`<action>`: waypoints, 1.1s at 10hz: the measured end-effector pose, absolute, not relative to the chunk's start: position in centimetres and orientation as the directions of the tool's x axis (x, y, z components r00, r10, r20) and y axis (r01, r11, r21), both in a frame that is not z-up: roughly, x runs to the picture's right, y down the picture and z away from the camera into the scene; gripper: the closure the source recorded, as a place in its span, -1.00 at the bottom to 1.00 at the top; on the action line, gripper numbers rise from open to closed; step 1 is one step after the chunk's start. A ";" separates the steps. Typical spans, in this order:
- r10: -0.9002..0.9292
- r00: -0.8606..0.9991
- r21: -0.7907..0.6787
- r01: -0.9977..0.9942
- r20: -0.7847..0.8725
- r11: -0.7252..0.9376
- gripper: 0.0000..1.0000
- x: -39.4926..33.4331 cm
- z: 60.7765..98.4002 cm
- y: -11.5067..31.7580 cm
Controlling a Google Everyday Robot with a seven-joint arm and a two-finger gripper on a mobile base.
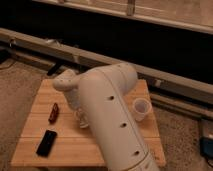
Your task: Wipe the white sponge on the table
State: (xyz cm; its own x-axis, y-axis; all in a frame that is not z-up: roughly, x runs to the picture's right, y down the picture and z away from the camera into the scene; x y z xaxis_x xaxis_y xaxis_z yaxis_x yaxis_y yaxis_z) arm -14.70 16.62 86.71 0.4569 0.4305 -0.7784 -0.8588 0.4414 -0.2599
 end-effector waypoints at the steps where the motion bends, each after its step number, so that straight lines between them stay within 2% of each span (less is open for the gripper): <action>1: 0.433 0.482 -0.283 -0.849 -0.761 0.446 0.66 -16.6 86.8 16.2; 5: 0.432 0.550 -0.344 -0.814 -0.714 0.467 0.66 -20.8 86.8 15.7; 11: 0.412 0.603 -0.419 -0.786 -0.684 0.455 0.66 -23.3 85.5 18.5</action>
